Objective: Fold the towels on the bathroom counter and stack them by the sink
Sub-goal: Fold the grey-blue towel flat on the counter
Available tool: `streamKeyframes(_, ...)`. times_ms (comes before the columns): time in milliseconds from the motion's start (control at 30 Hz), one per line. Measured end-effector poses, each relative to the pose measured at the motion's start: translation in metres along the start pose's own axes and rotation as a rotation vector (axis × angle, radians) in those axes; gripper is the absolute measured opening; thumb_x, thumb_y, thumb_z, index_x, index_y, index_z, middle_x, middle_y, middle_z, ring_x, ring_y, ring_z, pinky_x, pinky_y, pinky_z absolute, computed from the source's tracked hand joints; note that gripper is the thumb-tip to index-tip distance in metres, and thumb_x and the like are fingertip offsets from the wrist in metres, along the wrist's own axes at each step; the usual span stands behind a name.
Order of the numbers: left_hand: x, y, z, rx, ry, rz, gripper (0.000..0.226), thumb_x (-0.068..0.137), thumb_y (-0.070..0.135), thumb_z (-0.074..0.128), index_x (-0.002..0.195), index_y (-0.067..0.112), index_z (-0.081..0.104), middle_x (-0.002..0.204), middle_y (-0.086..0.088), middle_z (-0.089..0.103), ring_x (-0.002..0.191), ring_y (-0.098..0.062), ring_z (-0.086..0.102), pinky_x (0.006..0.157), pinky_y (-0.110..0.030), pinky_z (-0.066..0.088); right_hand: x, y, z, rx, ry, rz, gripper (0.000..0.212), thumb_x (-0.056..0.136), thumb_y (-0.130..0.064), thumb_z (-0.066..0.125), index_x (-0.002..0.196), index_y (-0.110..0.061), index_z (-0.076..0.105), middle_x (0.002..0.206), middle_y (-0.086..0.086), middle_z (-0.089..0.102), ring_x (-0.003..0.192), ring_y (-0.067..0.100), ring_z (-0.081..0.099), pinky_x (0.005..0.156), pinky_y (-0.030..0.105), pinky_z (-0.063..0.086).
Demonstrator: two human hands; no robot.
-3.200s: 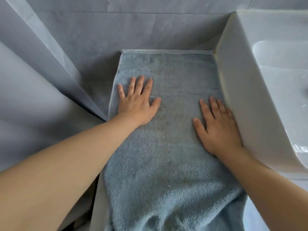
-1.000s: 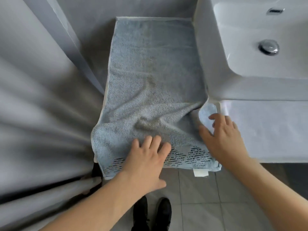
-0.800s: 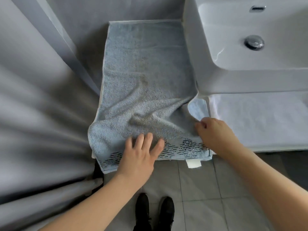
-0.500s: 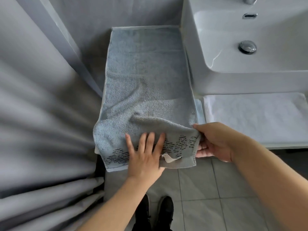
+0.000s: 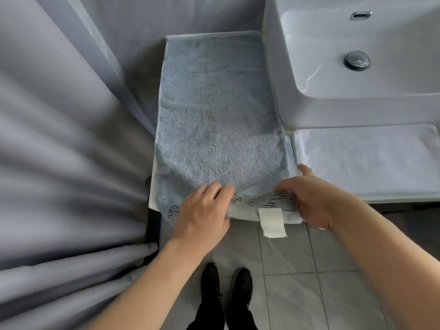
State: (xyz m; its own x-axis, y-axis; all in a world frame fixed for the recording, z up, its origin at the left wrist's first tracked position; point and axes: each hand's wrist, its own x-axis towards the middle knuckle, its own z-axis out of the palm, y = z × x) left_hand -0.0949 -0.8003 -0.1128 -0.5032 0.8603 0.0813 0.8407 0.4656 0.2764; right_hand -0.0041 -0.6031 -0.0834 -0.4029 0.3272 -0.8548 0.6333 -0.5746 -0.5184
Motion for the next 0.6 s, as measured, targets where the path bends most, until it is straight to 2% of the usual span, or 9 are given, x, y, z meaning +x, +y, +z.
streamKeyframes(33,0.006,-0.001,-0.003,0.002,-0.021,0.016,0.049,0.056,0.003,0.079,0.103,0.011,0.065,0.089,-0.003,0.064,0.078,-0.024,0.062,0.058,-0.033,0.049,-0.003,0.000,0.002,-0.072,0.021,-0.012,0.082,0.089,0.005,0.057,0.145,-0.041,0.019,0.096,0.020,0.066,0.061,0.028,0.067,0.048,0.039,0.057)
streamKeyframes(133,0.021,-0.005,-0.009,0.034,-0.049,0.030,0.040,0.068,0.010,0.076,0.104,0.014,0.059,0.093,-0.001,0.062,0.082,-0.025,0.061,0.060,-0.035,0.048,-0.009,0.001,0.004,-0.307,0.078,-0.011,0.045,0.095,-0.007,0.050,0.126,-0.036,0.036,0.078,0.010,0.054,0.038,0.015,0.047,0.034,0.021,0.040)
streamKeyframes(200,0.026,-0.014,-0.013,0.115,-0.066,-0.019,0.035,0.070,0.011,0.072,0.100,0.015,0.055,0.094,0.000,0.056,0.081,-0.021,0.055,0.059,-0.030,0.038,-0.006,-0.004,0.003,-0.405,0.166,-0.049,0.032,0.096,-0.007,0.040,0.116,-0.031,0.042,0.068,0.009,0.042,0.037,0.012,0.033,0.034,0.016,0.031)
streamKeyframes(267,0.026,-0.028,-0.022,0.226,-0.101,-0.131,0.029,0.072,0.008,0.065,0.099,0.016,0.055,0.097,-0.001,0.052,0.085,-0.022,0.052,0.063,-0.032,0.038,-0.004,-0.014,0.003,-0.387,0.238,-0.075,0.028,0.095,-0.004,0.035,0.108,-0.025,0.047,0.067,0.008,0.042,0.040,0.012,0.030,0.036,0.014,0.028)
streamKeyframes(333,0.027,-0.043,-0.035,0.299,-0.120,-0.288,0.024,0.075,0.007,0.062,0.097,0.014,0.060,0.101,-0.007,0.053,0.094,-0.031,0.054,0.072,-0.039,0.043,-0.003,-0.026,0.005,-0.197,0.213,-0.015,0.021,0.097,-0.005,0.034,0.099,-0.018,0.051,0.060,0.006,0.041,0.034,0.009,0.030,0.034,0.012,0.028)
streamKeyframes(433,0.042,-0.064,-0.059,0.347,-0.072,-0.483,0.022,0.077,0.010,0.063,0.098,0.012,0.063,0.105,-0.013,0.056,0.101,-0.038,0.054,0.080,-0.043,0.042,-0.002,-0.046,0.003,0.263,0.189,0.111,0.022,0.098,-0.002,0.034,0.086,-0.010,0.051,0.044,0.002,0.040,0.025,0.006,0.029,0.029,0.011,0.027)
streamKeyframes(533,0.074,-0.084,-0.079,0.285,0.005,-0.559,0.021,0.080,0.010,0.058,0.101,0.010,0.061,0.108,-0.017,0.059,0.103,-0.041,0.056,0.084,-0.046,0.044,-0.001,-0.067,0.006,0.771,0.183,0.138,0.029,0.097,-0.002,0.027,0.085,-0.004,0.053,0.064,0.008,0.052,0.029,0.010,0.039,0.031,0.014,0.034)
streamKeyframes(600,0.098,-0.097,-0.087,0.171,0.078,-0.599,0.021,0.081,0.010,0.054,0.102,0.010,0.056,0.102,-0.017,0.060,0.096,-0.042,0.057,0.080,-0.046,0.045,0.003,-0.081,0.015,0.950,0.149,0.034,0.031,0.097,-0.003,0.025,0.087,-0.002,0.054,0.074,0.010,0.053,0.046,0.014,0.049,0.040,0.018,0.045)
